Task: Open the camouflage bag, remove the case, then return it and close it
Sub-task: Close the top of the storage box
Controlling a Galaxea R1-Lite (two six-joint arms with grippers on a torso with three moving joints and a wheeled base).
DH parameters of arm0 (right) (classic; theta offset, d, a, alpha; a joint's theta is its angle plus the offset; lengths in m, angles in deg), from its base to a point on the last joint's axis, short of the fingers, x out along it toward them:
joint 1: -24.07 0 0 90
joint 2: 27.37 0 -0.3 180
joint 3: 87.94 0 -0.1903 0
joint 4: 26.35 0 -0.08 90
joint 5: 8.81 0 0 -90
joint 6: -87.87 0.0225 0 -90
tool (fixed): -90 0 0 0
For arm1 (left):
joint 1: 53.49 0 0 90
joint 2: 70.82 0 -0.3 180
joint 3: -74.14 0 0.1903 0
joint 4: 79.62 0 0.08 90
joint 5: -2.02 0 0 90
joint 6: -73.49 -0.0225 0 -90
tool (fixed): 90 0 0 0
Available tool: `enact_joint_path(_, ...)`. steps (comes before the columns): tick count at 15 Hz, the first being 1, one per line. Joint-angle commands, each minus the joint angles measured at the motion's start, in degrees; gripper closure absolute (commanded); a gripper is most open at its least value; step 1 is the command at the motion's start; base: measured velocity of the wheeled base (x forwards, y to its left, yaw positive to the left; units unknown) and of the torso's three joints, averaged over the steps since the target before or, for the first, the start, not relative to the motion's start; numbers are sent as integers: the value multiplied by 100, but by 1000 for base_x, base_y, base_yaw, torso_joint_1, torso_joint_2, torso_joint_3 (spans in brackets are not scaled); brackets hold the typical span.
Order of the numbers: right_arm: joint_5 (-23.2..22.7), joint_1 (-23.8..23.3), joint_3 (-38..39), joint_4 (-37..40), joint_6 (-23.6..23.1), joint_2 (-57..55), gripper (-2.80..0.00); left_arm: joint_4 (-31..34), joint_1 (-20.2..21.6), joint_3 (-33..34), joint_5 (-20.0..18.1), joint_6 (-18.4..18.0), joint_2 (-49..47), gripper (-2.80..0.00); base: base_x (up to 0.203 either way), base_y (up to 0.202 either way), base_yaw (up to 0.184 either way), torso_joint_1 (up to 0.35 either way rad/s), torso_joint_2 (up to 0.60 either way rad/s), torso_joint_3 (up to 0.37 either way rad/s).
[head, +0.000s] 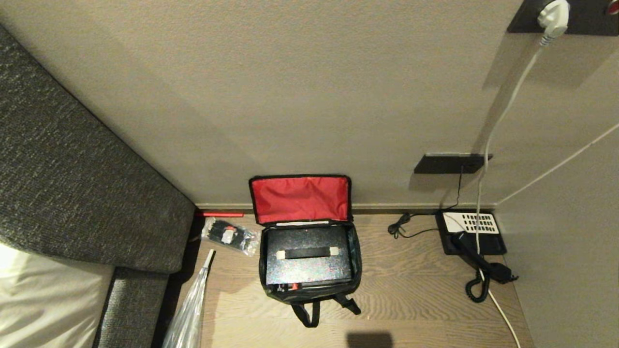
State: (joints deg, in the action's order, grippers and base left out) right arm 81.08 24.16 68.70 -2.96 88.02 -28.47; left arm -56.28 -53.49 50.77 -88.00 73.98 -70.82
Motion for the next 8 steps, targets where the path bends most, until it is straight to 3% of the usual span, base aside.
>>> enact_joint_path(1, -7, -1, 0, -2, 2, -22, 0, 2, 0, 0, 2, 4, 0, 0, -2, 162, -4, 5, 7, 6)
enact_joint_path(5, -7, -1, 0, -2, 2, -22, 0, 2, 0, 0, 2, -40, 0, 0, 0, 187, 5, 2, 2, 3)
enact_joint_path(8, -7, -1, 0, -2, 2, -22, 0, 2, 0, 0, -6, -75, 0, 0, 0, 34, 1, -1, -1, 1)
